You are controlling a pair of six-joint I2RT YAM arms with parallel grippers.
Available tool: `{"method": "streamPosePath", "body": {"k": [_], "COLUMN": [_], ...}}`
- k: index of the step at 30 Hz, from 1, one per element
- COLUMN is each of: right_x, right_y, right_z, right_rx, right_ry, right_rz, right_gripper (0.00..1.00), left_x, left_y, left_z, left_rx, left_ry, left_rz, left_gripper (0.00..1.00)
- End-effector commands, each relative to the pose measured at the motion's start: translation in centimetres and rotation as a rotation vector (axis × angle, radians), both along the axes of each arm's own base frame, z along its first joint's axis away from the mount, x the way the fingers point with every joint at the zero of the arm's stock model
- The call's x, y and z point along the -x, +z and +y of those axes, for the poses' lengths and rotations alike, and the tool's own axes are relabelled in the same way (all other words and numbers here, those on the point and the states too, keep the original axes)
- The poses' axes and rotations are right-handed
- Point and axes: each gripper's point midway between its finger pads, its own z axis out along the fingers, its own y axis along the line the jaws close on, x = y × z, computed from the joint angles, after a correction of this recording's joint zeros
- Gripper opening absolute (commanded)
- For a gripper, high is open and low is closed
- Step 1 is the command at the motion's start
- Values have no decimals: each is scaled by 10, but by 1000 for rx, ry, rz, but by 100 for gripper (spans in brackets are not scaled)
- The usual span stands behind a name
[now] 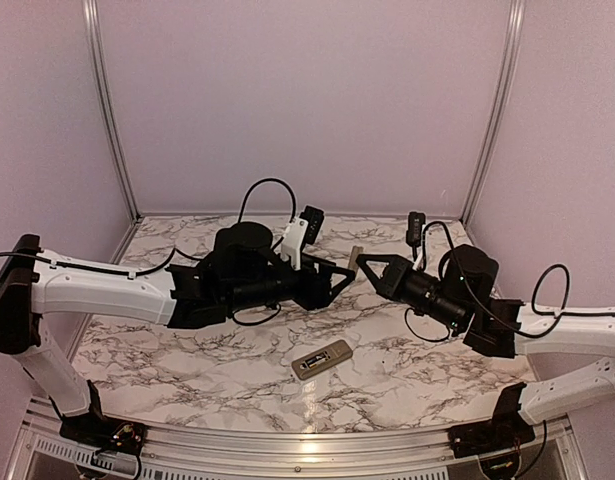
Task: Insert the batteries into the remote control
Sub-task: Pass from the right arm to the left
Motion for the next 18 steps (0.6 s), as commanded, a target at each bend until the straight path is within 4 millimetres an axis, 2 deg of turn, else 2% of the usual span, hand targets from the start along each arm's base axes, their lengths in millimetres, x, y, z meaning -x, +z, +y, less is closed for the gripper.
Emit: {"method": "streamPosePath", "body": {"k": [1,18], "right_x": [2,3], "right_y": [5,7], "right_z": [2,3], "right_rx": [-52,-93], "right_ry": [2,7], "right_rz": [6,18], "right_gripper": [0,0], "left_x": [-3,-9], "left_y": [-1,-10], "left_z": [-6,-18], "left_rx": [31,19], "left_ry": [10,9], "left_rz": [-19,-32], "left_gripper": [56,51]}}
